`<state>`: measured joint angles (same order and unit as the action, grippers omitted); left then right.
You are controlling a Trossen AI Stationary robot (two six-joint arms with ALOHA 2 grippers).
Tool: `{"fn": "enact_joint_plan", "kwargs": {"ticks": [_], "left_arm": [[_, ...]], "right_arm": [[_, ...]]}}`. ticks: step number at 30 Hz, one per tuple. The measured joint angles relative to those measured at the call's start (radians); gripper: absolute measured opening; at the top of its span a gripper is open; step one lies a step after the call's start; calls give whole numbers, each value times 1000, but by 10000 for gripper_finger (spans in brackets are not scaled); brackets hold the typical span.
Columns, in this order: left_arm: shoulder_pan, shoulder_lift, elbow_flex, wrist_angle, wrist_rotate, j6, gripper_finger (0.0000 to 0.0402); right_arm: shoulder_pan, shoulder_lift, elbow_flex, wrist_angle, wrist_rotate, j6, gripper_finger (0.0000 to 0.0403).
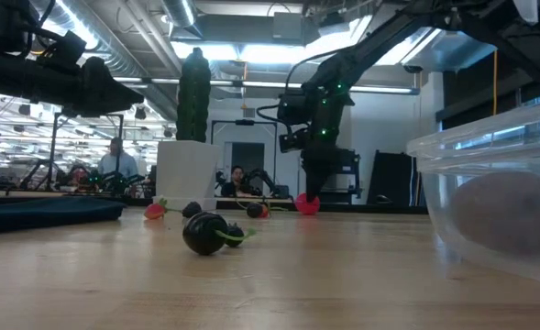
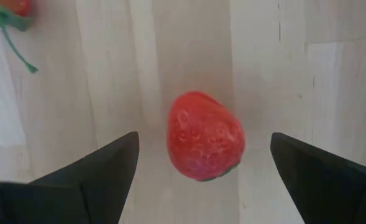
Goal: Pick and placing Produce into tupperware
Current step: Put the top strawberry into the transparent bin
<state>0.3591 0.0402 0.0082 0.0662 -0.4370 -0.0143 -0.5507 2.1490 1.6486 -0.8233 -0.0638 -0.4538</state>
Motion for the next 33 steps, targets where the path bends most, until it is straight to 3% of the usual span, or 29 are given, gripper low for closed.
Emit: {"fn": "enact_joint_plan", "kwargs": {"ticks": [11, 17, 27, 33], "left_arm": [[0, 0, 0, 0, 0, 0, 298], [0, 0, 0, 0, 0, 0, 298], [0, 0, 0, 0, 0, 24, 298], [0, 0, 0, 0, 0, 24, 298]], "right_arm": [[21, 0, 0, 3, 19, 4, 362], [20, 17, 1, 5, 84, 6, 362], [22, 17, 1, 22, 82, 6, 362], [24, 17, 1, 22, 82, 5, 327]]}}
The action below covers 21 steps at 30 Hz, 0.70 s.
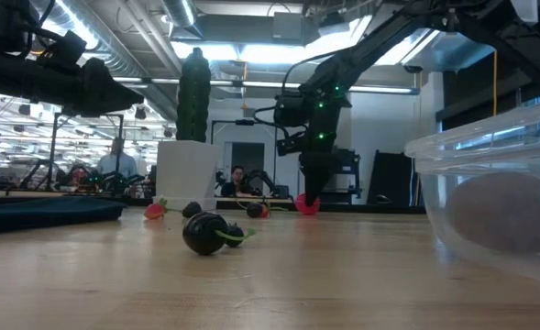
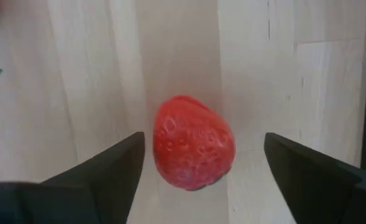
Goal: Pick and placing Produce into tupperware
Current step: Put the top strawberry into the transparent bin
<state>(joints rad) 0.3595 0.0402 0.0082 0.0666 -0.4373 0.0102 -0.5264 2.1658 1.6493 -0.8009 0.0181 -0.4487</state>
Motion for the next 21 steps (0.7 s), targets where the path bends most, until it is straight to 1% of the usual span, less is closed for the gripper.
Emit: {"fn": "enact_joint_plan", "kwargs": {"ticks": [5, 16, 18, 21], "left_arm": [[0, 0, 0, 0, 0, 0, 298], [0, 0, 0, 0, 0, 0, 298], [0, 0, 0, 0, 0, 0, 298], [0, 0, 0, 0, 0, 0, 298]], "right_arm": [[1, 0, 0, 0, 0, -1, 281], [1, 0, 0, -3, -1, -1, 198], [1, 0, 0, -6, -2, -1, 186], [1, -1, 0, -14, -4, -1, 180]]}}
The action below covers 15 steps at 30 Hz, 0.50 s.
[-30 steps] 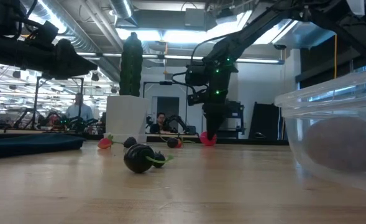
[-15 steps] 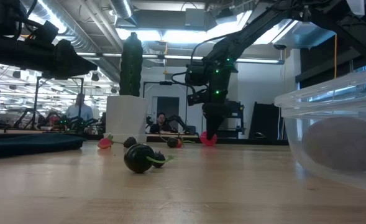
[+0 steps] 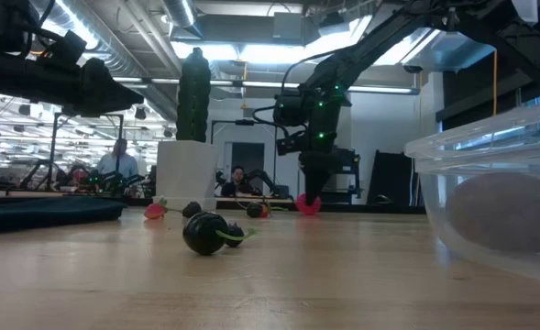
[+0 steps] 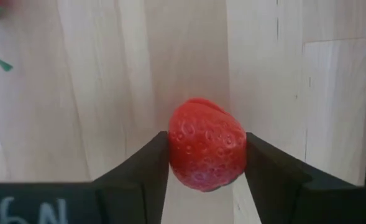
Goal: Pick and placing Produce into tupperware
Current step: Put the top strawberry into the transparent bin
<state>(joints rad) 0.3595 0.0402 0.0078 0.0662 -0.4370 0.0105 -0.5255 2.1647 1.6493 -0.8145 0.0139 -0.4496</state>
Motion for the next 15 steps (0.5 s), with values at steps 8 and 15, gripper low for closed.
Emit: {"fn": "enact_joint_plan", "kwargs": {"ticks": [8, 15], "left_arm": [[0, 0, 0, 0, 0, 0, 298], [0, 0, 0, 0, 0, 1, 298]], "right_arm": [[10, 0, 11, -45, 0, 3, 179], [61, 0, 188, -297, -1, 115, 180]]}}
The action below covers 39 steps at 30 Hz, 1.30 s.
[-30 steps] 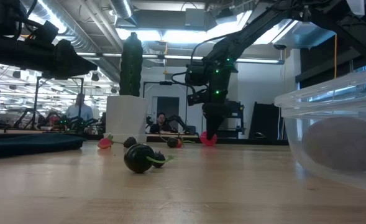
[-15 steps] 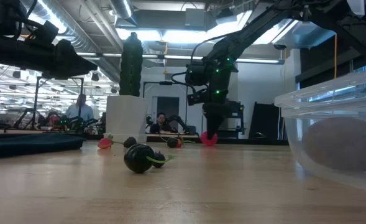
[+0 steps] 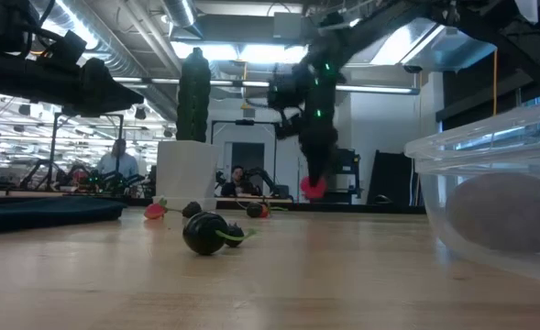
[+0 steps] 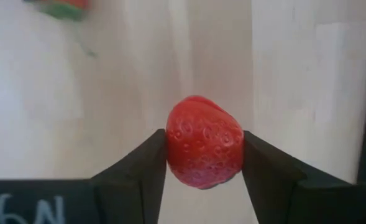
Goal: Pick and placing Produce into tupperware
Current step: Put the top strawberry into the transparent bin
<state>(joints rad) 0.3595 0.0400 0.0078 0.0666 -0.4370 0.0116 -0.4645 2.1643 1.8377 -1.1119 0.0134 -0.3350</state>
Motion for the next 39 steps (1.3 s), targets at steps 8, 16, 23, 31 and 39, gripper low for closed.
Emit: {"fn": "enact_joint_plan", "kwargs": {"ticks": [8, 16, 23, 31, 39], "left_arm": [[0, 0, 0, 0, 0, -1, 298], [0, 0, 0, 0, 2, -10, 298], [0, 0, 0, -1, 35, -11, 298], [0, 0, 0, -2, 35, -36, 298], [0, 0, 0, -2, 35, -36, 298]], "right_arm": [[139, 0, 252, -407, -76, 312, 180], [389, -68, 268, -458, -110, 632, 179], [621, -123, 266, -459, -86, 1003, 179], [808, -118, 265, -460, -85, 1314, 179], [961, -118, 265, -460, -86, 1608, 183]]}}
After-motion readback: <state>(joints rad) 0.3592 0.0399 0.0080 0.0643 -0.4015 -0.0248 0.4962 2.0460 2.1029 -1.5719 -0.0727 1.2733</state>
